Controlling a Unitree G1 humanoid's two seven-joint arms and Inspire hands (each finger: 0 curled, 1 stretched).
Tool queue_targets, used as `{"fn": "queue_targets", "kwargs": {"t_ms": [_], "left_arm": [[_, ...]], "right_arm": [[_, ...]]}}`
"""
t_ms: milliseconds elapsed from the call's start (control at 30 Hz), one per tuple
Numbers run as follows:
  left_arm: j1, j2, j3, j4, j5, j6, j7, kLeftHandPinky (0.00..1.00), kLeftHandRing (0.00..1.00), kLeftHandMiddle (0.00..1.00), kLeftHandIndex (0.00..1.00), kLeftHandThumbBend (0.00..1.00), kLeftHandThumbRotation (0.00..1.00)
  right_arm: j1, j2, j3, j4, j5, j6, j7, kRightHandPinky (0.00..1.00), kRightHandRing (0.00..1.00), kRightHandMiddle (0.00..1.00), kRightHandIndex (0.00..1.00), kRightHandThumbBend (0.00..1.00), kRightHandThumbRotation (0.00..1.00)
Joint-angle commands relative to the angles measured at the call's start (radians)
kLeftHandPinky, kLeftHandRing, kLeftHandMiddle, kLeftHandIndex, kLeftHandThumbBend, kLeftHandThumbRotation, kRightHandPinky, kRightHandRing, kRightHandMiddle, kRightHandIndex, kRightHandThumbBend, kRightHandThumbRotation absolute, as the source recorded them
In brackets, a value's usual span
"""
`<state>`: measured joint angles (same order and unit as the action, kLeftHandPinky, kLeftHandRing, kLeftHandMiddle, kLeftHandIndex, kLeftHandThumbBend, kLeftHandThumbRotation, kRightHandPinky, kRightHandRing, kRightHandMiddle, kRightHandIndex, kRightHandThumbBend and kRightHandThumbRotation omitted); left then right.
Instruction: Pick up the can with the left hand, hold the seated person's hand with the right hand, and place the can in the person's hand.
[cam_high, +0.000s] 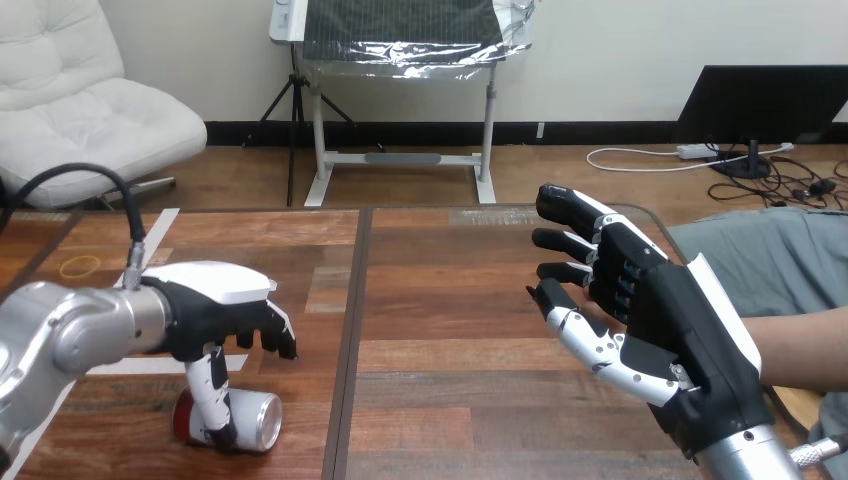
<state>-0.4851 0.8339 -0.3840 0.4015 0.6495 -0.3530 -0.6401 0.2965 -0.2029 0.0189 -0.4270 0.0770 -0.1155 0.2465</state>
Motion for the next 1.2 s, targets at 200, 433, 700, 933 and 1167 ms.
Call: {"fn": "queue_targets", "kwargs": {"t_ms": [200,433,700,933,1167], "left_arm": [[0.03,0.042,0.046,-0.062,-0.001,-0.009,0.052,0.65,0.74,0.77,0.74,0.84,0.09],[0.062,0.049,0.045,-0.063,0.015,-0.027,0.093,0.67,0.74,0.77,0.74,0.85,0.09],[0.105,0.053,0.048,-0.086,0.025,-0.013,0.115,0.66,0.73,0.77,0.73,0.84,0.1],[0.135,0.054,0.052,-0.114,0.037,0.008,0.108,0.67,0.74,0.77,0.74,0.83,0.11],[0.166,0.056,0.061,-0.131,0.039,0.006,0.131,0.66,0.73,0.77,0.74,0.83,0.11]], "right_arm": [[-0.072,-0.01,-0.015,-0.03,0.007,-0.011,0.005,0.76,0.85,0.9,0.87,0.34,0.0],[-0.076,-0.014,-0.017,-0.028,0.008,-0.011,0.01,0.76,0.85,0.9,0.87,0.34,0.0],[-0.079,-0.017,-0.021,-0.027,0.002,-0.014,0.014,0.76,0.86,0.9,0.87,0.33,0.0],[-0.081,-0.02,-0.026,-0.024,0.001,-0.015,0.018,0.76,0.85,0.9,0.87,0.33,0.0],[-0.082,-0.022,-0.03,-0.029,-0.004,-0.005,0.017,0.76,0.85,0.9,0.87,0.34,0.0]]}}
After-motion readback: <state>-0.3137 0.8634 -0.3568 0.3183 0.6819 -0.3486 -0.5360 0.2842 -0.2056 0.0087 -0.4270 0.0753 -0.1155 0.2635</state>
